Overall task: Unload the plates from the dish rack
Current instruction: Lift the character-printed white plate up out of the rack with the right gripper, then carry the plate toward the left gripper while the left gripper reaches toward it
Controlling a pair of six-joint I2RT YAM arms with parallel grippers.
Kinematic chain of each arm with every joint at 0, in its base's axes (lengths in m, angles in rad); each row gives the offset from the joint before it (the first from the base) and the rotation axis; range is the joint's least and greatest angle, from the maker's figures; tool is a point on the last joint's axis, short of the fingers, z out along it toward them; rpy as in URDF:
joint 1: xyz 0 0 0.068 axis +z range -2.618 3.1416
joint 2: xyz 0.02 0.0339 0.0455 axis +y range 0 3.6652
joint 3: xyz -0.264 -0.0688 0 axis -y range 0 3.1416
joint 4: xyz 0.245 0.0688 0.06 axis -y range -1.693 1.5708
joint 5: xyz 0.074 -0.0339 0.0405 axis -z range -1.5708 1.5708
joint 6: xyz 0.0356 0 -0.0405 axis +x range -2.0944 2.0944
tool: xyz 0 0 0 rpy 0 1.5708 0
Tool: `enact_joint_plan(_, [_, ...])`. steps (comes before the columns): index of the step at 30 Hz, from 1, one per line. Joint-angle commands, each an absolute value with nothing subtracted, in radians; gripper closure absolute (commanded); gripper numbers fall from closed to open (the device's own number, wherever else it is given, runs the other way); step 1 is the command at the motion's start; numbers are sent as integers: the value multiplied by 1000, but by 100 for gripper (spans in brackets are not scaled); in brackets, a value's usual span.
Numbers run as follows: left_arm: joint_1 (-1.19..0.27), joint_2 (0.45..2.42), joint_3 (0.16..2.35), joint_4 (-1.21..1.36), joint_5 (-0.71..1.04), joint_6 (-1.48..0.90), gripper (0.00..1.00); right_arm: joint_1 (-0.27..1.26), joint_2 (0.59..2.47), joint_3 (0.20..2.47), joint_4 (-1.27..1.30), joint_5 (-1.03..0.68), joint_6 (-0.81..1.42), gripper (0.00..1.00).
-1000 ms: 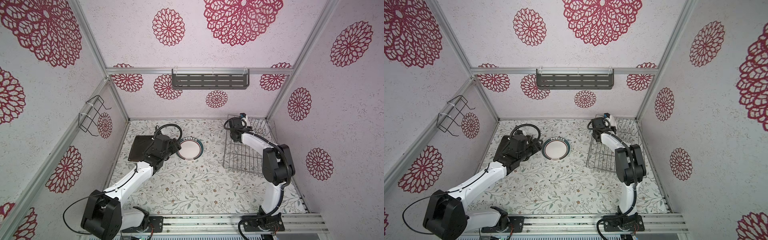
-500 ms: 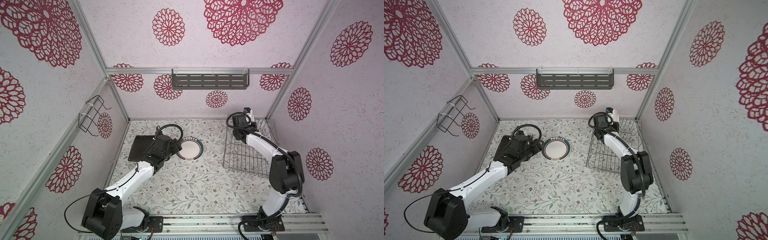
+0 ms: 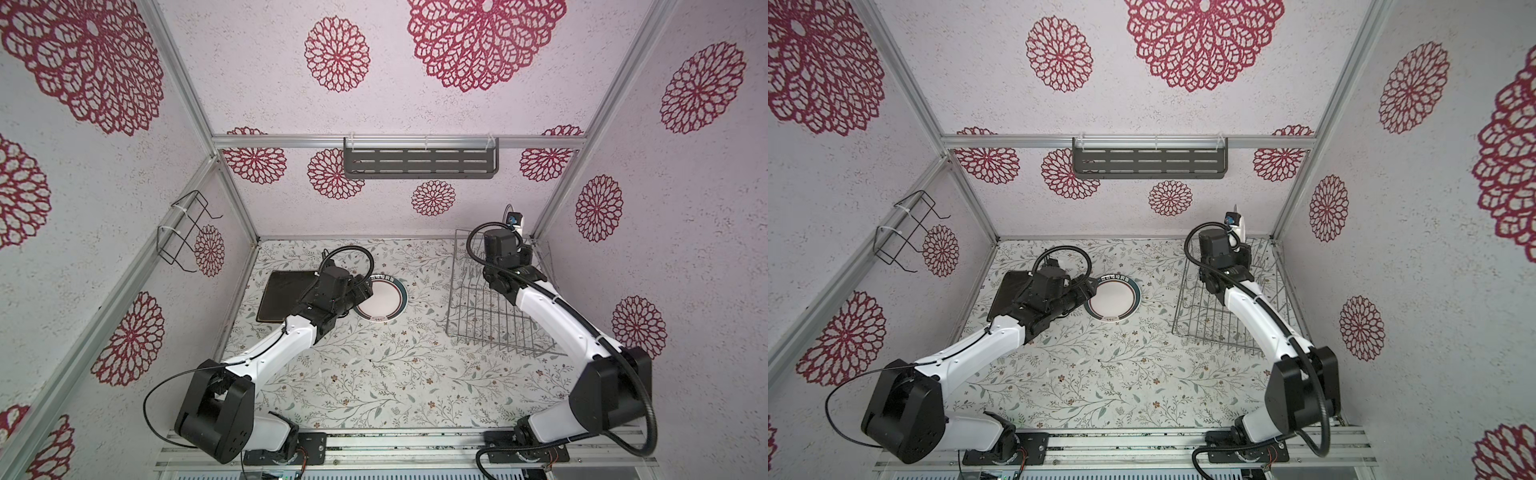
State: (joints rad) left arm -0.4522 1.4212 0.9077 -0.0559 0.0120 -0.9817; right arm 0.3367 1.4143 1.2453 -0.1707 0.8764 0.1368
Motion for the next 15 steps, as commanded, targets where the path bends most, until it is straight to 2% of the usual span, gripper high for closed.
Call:
enact_joint_plan(1, [-459,1434,918,16,71,-1020,28,331,1260,1212,-74,744,235,100])
enact_joint_plan(7, [-464,1435,938,18,82,-1026,27,310,1087,1085,-66,549,493,100])
enact_joint_plan(12, [-468,1458,975,18,108,-1027,27,308,996,890,92,314,797,100])
enact_joint_plan(15, [-473,1461,982,33,101,-1022,26,307,965,790,178,230,944,100])
